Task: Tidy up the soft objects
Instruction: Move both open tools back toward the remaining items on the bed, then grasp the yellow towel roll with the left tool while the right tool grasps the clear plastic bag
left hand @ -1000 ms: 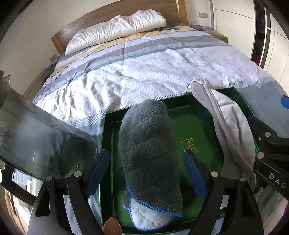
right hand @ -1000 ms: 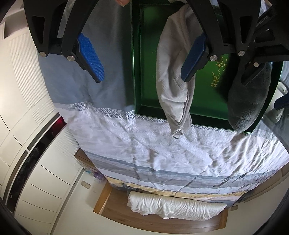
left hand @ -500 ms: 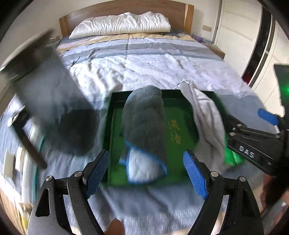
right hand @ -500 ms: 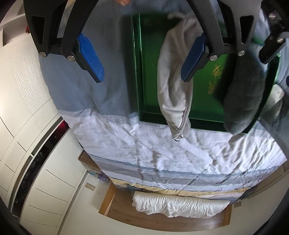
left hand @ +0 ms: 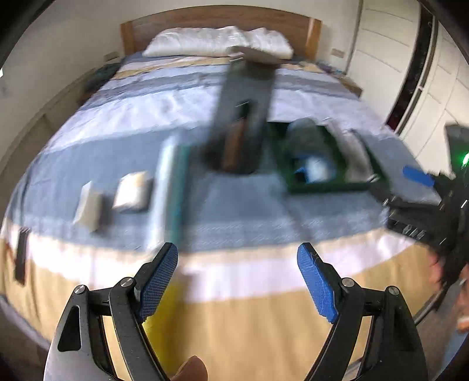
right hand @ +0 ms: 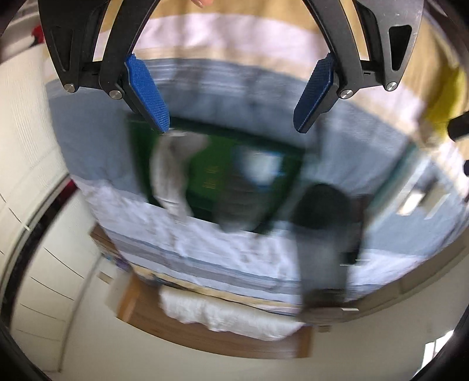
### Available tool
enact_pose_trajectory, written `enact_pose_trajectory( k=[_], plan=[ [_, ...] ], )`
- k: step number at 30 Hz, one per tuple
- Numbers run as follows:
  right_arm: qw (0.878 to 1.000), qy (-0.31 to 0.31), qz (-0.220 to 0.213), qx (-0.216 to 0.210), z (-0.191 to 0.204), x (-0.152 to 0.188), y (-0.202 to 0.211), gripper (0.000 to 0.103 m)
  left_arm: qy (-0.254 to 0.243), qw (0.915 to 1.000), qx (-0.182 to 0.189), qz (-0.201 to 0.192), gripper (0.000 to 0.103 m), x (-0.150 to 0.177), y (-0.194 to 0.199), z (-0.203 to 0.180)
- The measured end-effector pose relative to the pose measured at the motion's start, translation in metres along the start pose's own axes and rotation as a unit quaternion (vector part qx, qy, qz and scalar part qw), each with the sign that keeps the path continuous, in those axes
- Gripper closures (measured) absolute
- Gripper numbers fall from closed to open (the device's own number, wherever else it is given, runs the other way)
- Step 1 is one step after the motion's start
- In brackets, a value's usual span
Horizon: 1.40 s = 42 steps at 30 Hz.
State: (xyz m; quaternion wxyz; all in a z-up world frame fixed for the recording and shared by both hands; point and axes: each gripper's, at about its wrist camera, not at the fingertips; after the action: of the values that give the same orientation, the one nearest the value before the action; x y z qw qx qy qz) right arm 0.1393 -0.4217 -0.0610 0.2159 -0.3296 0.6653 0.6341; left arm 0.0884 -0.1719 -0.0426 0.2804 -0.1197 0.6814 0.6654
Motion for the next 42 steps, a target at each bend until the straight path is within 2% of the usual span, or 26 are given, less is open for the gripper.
enact_pose_trajectory(
  k=[4,7,10,13,19,27,32,42],
  plan=[
    [0.999,0.019,0.0,-0.051,0.061,0.002,0.014,0.016,-0.001,0.9989,-0.035,0.032,0.024,0.056,-0.014,0.043],
    [0.996,0.022,0.01,-0.088,0.105,0.0,0.009,0.016,0.02,0.9972,-0.035,0.064,0.024,0.083,-0.037,0.066],
    [0.994,0.024,0.025,-0.106,0.147,-0.006,-0.008,0.016,0.027,0.9967,-0.036,0.067,0.024,0.095,-0.048,0.076],
    [0.992,0.017,0.041,-0.117,0.18,-0.015,-0.031,0.017,0.001,0.9965,-0.044,0.071,0.024,0.095,-0.057,0.073],
    [0.988,-0.002,0.079,-0.134,0.203,-0.041,-0.099,0.017,-0.022,0.996,-0.022,0.084,0.024,0.101,-0.079,0.075],
    [0.981,-0.006,0.119,-0.151,0.223,-0.061,-0.173,0.02,-0.008,0.9942,-0.011,0.107,0.024,0.11,-0.108,0.093],
    [0.979,0.001,0.136,-0.149,0.23,-0.063,-0.2,0.027,-0.015,0.9942,-0.015,0.105,0.024,0.113,-0.113,0.089],
    [0.977,-0.002,0.145,-0.157,0.247,-0.066,-0.23,0.026,-0.017,0.994,-0.02,0.106,0.024,0.102,-0.128,0.075]
  ],
)
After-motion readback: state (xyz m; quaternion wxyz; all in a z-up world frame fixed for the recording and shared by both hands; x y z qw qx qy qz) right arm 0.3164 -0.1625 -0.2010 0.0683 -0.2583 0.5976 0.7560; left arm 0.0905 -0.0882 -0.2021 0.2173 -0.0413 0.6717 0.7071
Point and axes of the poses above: each gripper's, at about its wrist camera, not at the fingertips, and y roughly against the way its jaws point, z to its left, x to its underside, and after that the axes turned 6 degrees about -y, right-handed
